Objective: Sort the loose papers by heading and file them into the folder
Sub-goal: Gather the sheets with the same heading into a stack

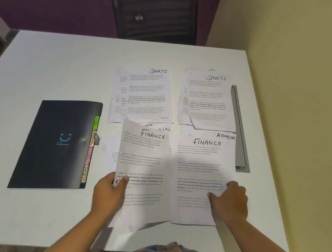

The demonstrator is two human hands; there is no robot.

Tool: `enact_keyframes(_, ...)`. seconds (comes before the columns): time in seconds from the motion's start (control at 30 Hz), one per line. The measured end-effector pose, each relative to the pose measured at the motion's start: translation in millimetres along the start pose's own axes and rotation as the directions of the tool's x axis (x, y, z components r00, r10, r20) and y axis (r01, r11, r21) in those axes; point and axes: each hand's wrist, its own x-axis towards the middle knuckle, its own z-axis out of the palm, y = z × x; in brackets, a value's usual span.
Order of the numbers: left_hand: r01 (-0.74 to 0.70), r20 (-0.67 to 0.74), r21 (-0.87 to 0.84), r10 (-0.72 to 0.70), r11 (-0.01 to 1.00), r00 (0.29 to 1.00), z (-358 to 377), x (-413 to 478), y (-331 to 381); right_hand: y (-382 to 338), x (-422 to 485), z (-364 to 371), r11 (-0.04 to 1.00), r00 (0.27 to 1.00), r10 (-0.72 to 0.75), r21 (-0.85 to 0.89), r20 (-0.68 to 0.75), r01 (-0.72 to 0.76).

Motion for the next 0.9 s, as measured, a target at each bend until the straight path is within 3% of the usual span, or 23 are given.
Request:
enact_keyframes(0.3, -0.035, -0.022, -0.149, 0.032, 0.988, 0.999, -7, -2, 24, 14, 21, -10, 0.977, 0.991, 0.095, 0.180, 0.093, -0.110)
enact_keyframes(0.43, -0.032, -0.001, -0.216, 0.033, 0.976, 0.999, -9, -1, 35, 20, 26, -16, 0.958, 0.997, 0.065, 0.276, 0.034, -0.072)
enact_keyframes(0.57, 0.008, 0.038, -0.301, 0.003, 0.954, 0.999, -11, 2, 35, 23, 15, -34, 0.814, 0.999, -0.026, 0.581, 0.024, 0.007)
enact_keyframes(0.67, 0.062, 0.053, -0.370, -0.045, 0.927, 0.998, -10, 6, 36, 32, 7, -51, 0.724, 0.997, -0.067, 0.689, 0.024, 0.033)
enact_keyframes(0.9, 0.111, 0.085, -0.464, -0.081, 0.879, 0.993, -7, 5, 53, 25, -24, -106, 0.391, 0.998, -0.058, 0.920, 0.023, 0.001)
